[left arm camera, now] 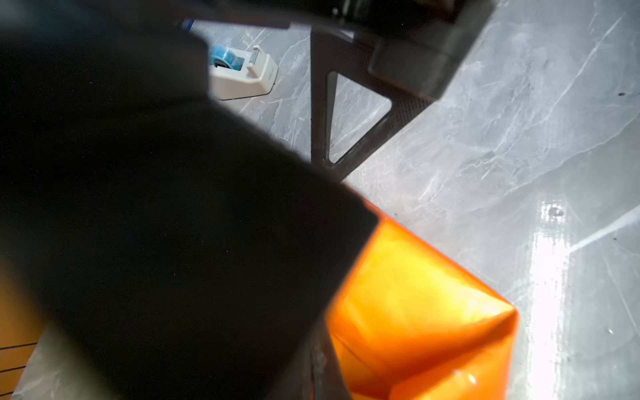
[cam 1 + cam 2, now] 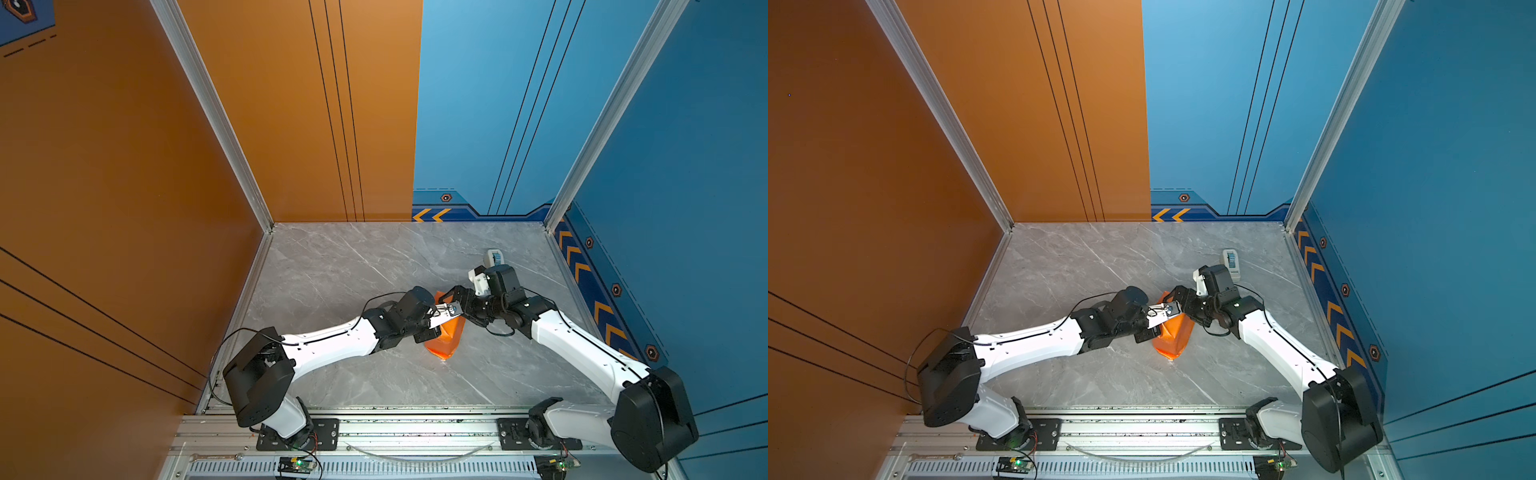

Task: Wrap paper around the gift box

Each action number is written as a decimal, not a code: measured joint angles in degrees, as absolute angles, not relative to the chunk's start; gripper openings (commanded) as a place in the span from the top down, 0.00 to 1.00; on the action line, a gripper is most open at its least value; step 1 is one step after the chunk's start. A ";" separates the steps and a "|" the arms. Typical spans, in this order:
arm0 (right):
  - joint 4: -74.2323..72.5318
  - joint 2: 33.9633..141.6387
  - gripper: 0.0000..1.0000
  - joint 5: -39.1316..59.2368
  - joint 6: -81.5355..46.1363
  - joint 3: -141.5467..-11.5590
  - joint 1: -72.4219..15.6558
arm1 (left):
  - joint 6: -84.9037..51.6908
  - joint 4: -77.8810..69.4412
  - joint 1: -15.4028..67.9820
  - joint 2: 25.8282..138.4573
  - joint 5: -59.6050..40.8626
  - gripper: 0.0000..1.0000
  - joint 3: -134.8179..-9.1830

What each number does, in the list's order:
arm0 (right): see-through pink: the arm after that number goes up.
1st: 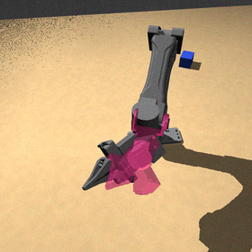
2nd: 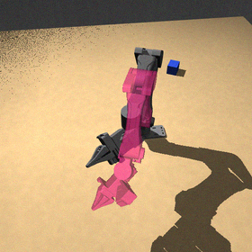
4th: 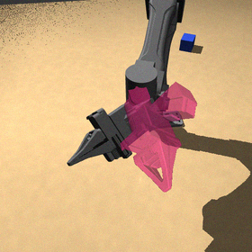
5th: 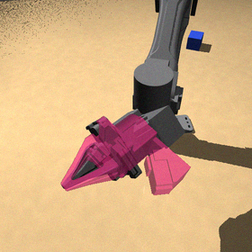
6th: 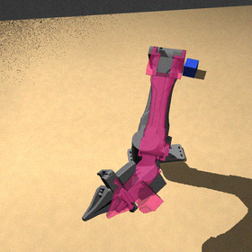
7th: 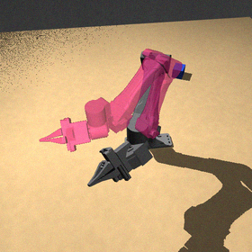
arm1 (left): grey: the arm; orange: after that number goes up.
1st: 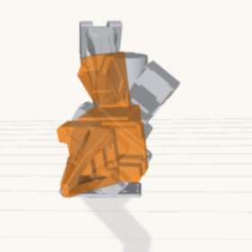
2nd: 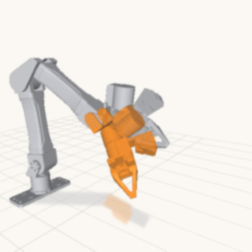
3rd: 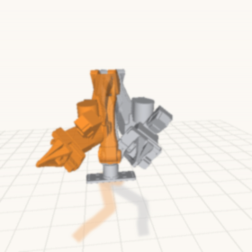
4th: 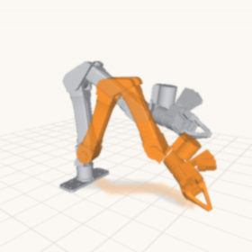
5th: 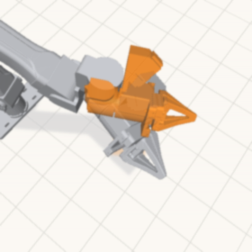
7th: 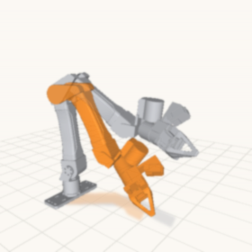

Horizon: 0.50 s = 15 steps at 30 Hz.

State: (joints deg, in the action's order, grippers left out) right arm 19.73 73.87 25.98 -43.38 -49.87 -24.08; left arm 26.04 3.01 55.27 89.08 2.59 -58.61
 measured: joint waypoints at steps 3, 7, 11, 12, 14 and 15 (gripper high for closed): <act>22.98 76.27 0.07 24.82 -41.65 -52.07 -24.45 | 26.30 3.05 55.37 89.14 2.59 1.00 -58.65; 26.63 79.64 0.11 23.22 -39.81 -54.19 -25.15 | 27.05 4.40 55.61 89.80 2.66 1.00 -60.12; 28.14 80.75 0.17 22.39 -39.13 -55.18 -25.19 | 27.75 5.21 55.86 90.21 3.27 0.98 -60.73; 28.34 80.75 0.19 22.33 -39.11 -55.22 -25.19 | 27.90 5.39 55.88 90.24 3.42 0.95 -60.82; 28.42 80.75 0.24 22.35 -39.20 -55.24 -25.10 | 28.14 5.63 55.92 90.24 3.81 0.90 -60.84; 28.47 80.75 0.27 22.41 -39.16 -55.24 -25.06 | 28.34 5.63 55.94 90.24 3.97 0.86 -60.84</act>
